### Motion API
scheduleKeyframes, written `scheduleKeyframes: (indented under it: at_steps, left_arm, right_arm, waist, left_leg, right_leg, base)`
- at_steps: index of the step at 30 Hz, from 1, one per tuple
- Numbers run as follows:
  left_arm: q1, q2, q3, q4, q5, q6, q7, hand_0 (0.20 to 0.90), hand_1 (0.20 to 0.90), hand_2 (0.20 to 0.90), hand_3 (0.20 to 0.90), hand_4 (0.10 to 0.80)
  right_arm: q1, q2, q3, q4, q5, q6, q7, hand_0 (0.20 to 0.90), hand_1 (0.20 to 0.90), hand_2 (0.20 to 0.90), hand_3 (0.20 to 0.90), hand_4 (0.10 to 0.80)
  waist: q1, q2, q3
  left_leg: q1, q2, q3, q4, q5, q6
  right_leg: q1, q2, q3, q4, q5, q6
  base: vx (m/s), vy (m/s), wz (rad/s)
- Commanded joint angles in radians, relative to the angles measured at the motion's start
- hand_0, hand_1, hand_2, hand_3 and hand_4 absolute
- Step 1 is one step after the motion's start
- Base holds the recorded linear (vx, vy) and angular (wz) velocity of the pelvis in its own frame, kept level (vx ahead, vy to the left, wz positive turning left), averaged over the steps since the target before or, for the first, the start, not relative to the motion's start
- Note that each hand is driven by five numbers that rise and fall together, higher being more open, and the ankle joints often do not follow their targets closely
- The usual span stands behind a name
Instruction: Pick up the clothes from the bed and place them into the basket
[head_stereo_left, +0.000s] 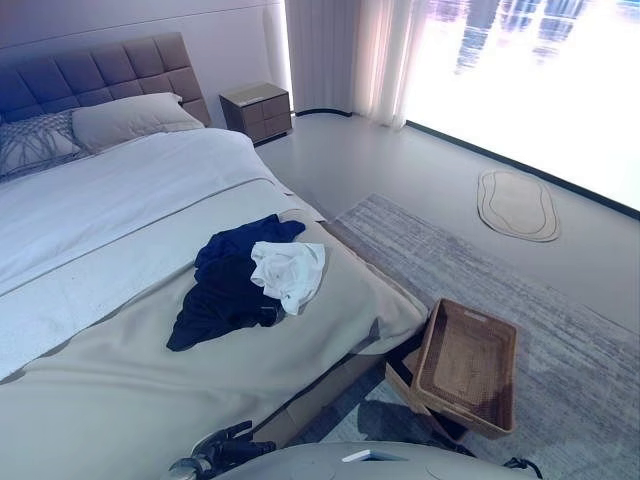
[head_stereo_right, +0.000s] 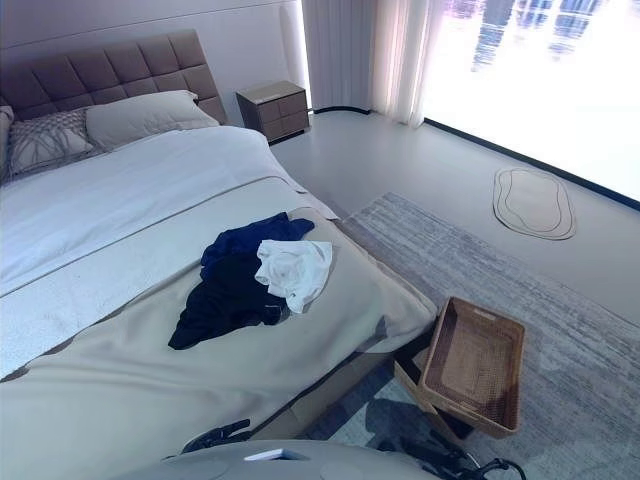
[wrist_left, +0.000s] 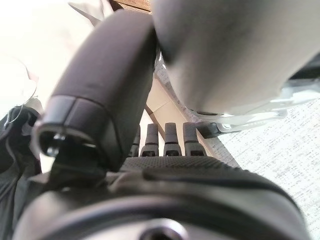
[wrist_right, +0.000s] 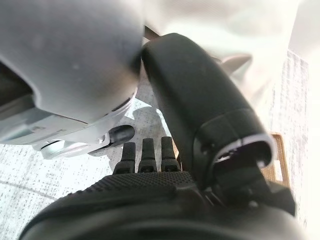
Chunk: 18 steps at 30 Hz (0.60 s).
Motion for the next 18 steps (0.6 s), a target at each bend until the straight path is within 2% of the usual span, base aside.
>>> scheduleKeyframes:
  at_steps: [1, 18]
  left_arm:
    - [-0.08, 0.003, -0.005, 0.042, 0.018, -0.032, -0.004, 0.9, 0.9, 0.9, 0.9, 0.8]
    - [-0.081, 0.004, -0.004, 0.042, 0.012, -0.003, -0.016, 0.9, 0.9, 0.9, 0.9, 0.8]
  right_arm:
    - [-0.1, -0.019, -0.008, 0.029, -0.011, -0.022, 0.016, 0.9, 0.9, 0.9, 0.9, 0.8]
    - [-0.096, -0.019, -0.007, 0.027, -0.015, -0.018, 0.024, 0.9, 0.9, 0.9, 0.9, 0.8]
  waist:
    - [0.003, 0.014, 0.069]
    - [0.005, 0.013, 0.07]
  left_leg:
    - [0.069, -0.109, 0.001, 0.008, -0.15, 0.083]
    - [0.067, -0.109, -0.002, 0.008, -0.149, 0.085]
  right_leg:
    - [0.069, 0.046, -0.056, 0.065, -0.133, -0.04]
    - [0.066, 0.046, -0.061, 0.072, -0.136, -0.04]
  base:
    - [0.0, 0.0, 0.0]
    - [0.0, 0.0, 0.0]
